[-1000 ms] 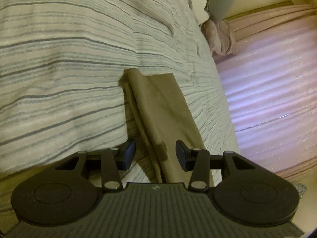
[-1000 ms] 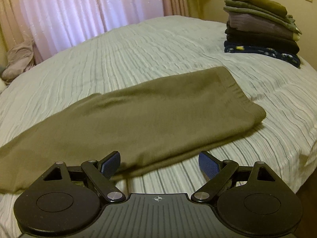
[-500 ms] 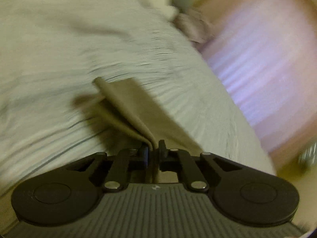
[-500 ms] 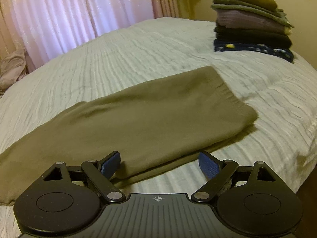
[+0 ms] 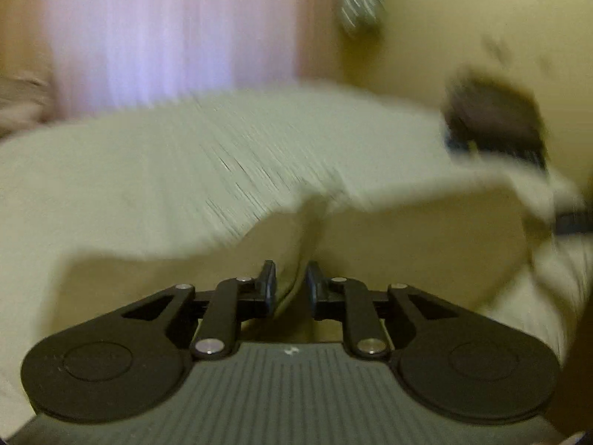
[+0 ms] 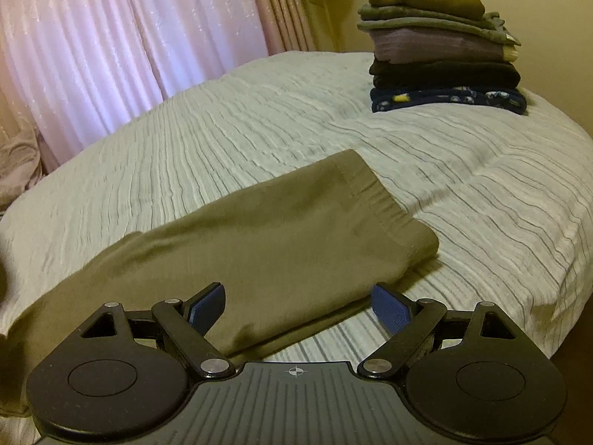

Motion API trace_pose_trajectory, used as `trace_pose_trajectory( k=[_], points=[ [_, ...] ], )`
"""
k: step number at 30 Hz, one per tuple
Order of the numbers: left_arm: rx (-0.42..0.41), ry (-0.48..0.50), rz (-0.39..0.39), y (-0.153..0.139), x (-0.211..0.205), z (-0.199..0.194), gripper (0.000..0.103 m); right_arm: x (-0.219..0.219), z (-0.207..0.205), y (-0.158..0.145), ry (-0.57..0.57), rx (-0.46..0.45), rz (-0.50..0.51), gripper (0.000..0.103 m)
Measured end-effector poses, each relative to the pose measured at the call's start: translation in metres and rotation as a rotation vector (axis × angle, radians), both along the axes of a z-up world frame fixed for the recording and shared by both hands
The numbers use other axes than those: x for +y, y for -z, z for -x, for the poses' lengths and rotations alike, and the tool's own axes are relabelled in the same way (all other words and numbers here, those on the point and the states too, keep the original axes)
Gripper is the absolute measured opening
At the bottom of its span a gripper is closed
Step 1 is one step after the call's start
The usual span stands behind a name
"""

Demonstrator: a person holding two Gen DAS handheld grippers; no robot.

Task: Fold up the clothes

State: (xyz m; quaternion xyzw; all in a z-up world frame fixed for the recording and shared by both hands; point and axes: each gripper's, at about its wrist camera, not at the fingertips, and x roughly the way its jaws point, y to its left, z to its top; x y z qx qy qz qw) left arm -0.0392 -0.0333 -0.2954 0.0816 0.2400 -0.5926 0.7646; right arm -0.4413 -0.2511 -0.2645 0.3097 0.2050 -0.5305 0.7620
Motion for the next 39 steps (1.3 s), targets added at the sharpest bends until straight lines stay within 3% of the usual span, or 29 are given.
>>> trace_pose_trajectory(
  k=[2, 5, 6, 8, 11, 12, 13, 14, 20, 26, 30, 31, 32, 34, 36, 39],
  points=[
    [0.002, 0.064, -0.048, 0.011, -0.012, 0.020, 0.017, 0.000, 0.003, -0.002, 0.000, -0.009, -0.002, 0.089],
    [0.004, 0.160, -0.119, 0.027, -0.029, 0.049, 0.032, 0.001, 0.007, -0.006, -0.009, -0.037, 0.004, 0.089],
    [0.032, 0.153, -0.101, 0.019, -0.020, 0.045, 0.032, 0.000, 0.006, -0.008, -0.021, -0.066, -0.002, 0.089],
    [0.068, 0.128, -0.076, 0.009, -0.002, 0.032, 0.032, -0.001, 0.001, -0.009, -0.063, -0.163, -0.038, 0.089],
    [0.095, 0.062, -0.055, -0.001, 0.023, 0.009, 0.032, -0.008, -0.015, -0.002, -0.157, -0.406, -0.192, 0.087],
    [0.100, 0.041, -0.049, -0.004, 0.031, 0.000, 0.032, -0.012, -0.026, 0.003, -0.193, -0.482, -0.259, 0.078],
    [0.105, 0.020, -0.043, -0.007, 0.039, -0.008, 0.032, -0.014, -0.038, 0.007, -0.226, -0.531, -0.313, 0.052],
    [0.116, 0.005, -0.037, -0.009, 0.045, -0.013, 0.032, -0.017, -0.052, 0.011, -0.257, -0.566, -0.365, 0.041],
    [0.158, -0.062, -0.022, -0.009, 0.067, -0.035, 0.032, -0.015, -0.122, 0.024, -0.343, -0.524, -0.479, 0.042],
    [0.180, -0.101, -0.023, -0.005, 0.079, -0.053, 0.032, -0.011, -0.149, 0.036, -0.316, -0.460, -0.493, 0.041],
    [0.210, -0.122, -0.020, -0.002, 0.083, -0.065, 0.031, -0.008, -0.158, 0.041, -0.320, -0.475, -0.463, 0.040],
    [0.215, -0.126, -0.018, -0.001, 0.083, -0.066, 0.031, -0.008, -0.160, 0.042, -0.328, -0.490, -0.449, 0.017],
    [0.219, -0.129, -0.016, -0.001, 0.083, -0.067, 0.030, -0.007, -0.163, 0.042, -0.338, -0.500, -0.435, 0.006],
    [0.215, -0.129, -0.005, -0.004, 0.082, -0.067, 0.030, -0.001, -0.163, 0.031, -0.362, -0.529, -0.348, 0.004],
    [0.211, -0.125, 0.007, -0.007, 0.081, -0.068, 0.030, 0.012, -0.155, 0.010, -0.383, -0.529, -0.193, 0.004],
    [0.210, -0.117, 0.005, -0.005, 0.077, -0.068, 0.030, 0.032, -0.136, -0.010, -0.330, -0.429, 0.001, 0.004]
  ],
)
